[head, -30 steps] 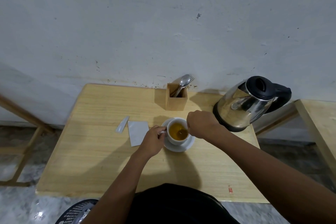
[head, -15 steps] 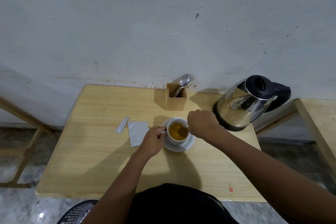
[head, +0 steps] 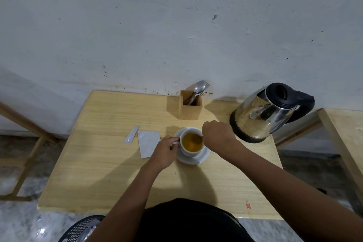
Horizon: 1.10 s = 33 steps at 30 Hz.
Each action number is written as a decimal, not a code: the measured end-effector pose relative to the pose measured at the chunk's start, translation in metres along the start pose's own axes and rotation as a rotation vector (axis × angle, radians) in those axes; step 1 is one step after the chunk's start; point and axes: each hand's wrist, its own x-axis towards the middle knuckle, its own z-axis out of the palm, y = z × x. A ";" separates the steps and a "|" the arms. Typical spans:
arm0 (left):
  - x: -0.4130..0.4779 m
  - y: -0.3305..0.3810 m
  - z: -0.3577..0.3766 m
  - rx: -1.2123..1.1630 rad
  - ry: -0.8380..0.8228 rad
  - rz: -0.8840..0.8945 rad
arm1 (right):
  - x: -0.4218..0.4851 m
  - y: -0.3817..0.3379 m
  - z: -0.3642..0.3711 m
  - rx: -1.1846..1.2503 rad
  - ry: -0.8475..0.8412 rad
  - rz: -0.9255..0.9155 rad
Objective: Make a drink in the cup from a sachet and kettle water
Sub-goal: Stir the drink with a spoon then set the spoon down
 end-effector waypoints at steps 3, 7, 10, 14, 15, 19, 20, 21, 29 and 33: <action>0.000 -0.001 0.000 -0.010 0.001 0.000 | -0.006 0.001 0.001 0.046 -0.016 0.001; 0.000 0.000 0.000 -0.007 0.003 0.014 | -0.010 -0.002 0.018 0.162 0.010 0.013; 0.000 0.001 0.000 0.006 0.004 -0.001 | -0.013 -0.001 0.029 0.200 0.062 0.046; -0.001 0.002 0.000 0.009 0.008 -0.003 | -0.019 0.010 0.037 0.207 0.079 0.108; -0.001 0.003 0.000 0.012 0.012 -0.003 | -0.021 0.014 0.039 0.219 0.083 0.125; -0.002 0.005 -0.001 0.010 0.013 0.002 | -0.033 0.026 0.044 0.343 0.110 0.141; -0.002 0.005 -0.001 0.003 0.015 0.002 | -0.038 0.028 0.044 0.370 0.132 0.144; -0.002 0.006 -0.001 -0.004 0.016 0.000 | -0.043 0.030 0.046 0.395 0.158 0.150; -0.005 0.008 0.000 -0.015 0.030 0.004 | -0.077 0.033 0.076 0.713 0.359 0.218; -0.005 0.009 0.000 -0.025 0.031 -0.006 | -0.085 0.028 0.087 0.799 0.431 0.233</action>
